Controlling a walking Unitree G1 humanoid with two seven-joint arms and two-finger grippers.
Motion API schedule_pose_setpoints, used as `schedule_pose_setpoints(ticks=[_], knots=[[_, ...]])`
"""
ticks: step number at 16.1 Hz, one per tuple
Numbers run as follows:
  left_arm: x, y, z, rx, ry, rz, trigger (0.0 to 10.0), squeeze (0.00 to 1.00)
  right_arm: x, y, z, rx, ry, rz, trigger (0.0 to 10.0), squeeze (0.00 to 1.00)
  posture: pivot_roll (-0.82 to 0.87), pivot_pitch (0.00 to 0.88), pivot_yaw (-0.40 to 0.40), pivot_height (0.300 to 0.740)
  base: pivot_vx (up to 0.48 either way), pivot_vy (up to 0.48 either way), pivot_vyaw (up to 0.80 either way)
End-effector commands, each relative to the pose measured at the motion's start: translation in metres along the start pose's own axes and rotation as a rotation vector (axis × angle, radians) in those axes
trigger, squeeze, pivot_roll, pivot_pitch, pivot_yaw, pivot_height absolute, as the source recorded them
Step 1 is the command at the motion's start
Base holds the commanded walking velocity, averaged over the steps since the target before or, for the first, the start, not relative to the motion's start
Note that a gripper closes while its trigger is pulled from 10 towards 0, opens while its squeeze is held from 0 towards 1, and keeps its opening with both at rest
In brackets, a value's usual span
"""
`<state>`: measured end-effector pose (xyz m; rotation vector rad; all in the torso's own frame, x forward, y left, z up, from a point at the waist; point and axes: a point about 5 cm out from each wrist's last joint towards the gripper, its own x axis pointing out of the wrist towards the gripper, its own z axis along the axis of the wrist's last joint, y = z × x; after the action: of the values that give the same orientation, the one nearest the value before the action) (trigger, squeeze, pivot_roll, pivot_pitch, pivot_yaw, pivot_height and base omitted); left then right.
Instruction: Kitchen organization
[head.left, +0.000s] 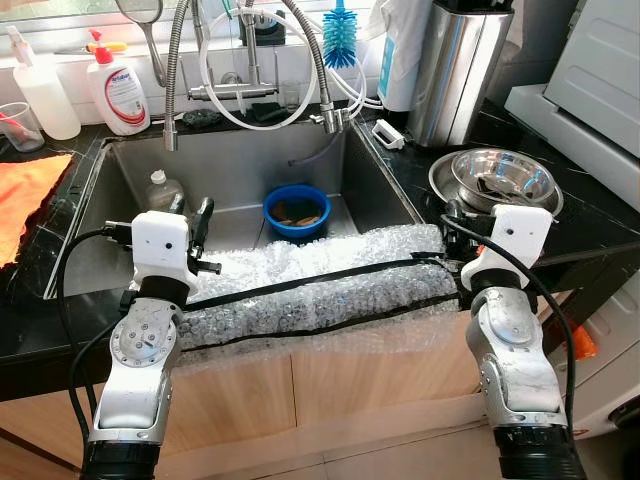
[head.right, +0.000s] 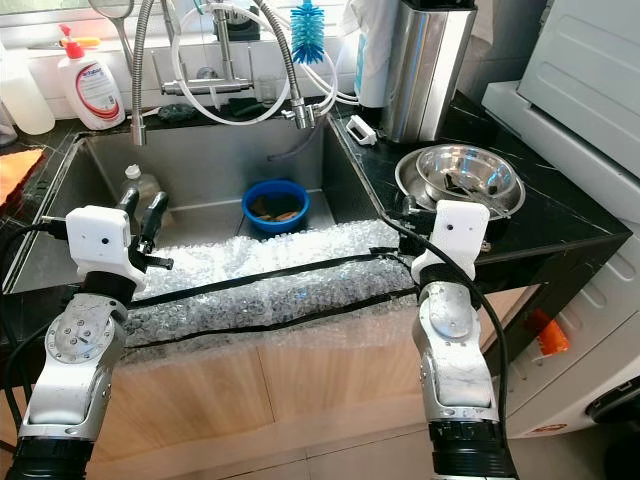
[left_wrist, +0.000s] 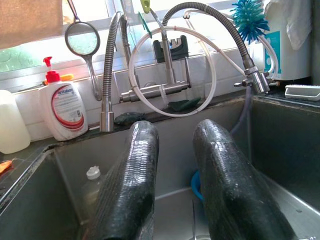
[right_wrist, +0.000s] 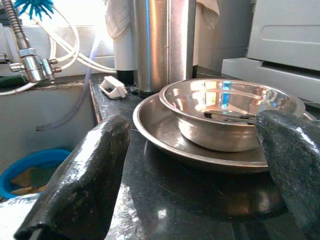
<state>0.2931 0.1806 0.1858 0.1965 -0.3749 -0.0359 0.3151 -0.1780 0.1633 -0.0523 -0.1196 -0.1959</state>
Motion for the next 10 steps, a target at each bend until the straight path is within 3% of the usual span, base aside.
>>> schedule_pose_setpoints(ticks=[1, 10], knots=[[-0.001, -0.002, -0.002, 0.007, 0.012, -0.002, 10.0, 0.0, 0.002, 0.003, 0.004, 0.018, -0.014, 0.011, 10.0, 0.0, 0.0, 0.0, -0.007, 0.74, 0.0, 0.0, 0.0], [-0.001, -0.003, -0.003, 0.004, 0.015, -0.007, 10.0, 0.0, 0.002, -0.005, -0.006, -0.022, 0.055, -0.038, 10.0, 0.0, -0.01, 0.0, -0.007, 0.74, 0.0, 0.0, 0.0]])
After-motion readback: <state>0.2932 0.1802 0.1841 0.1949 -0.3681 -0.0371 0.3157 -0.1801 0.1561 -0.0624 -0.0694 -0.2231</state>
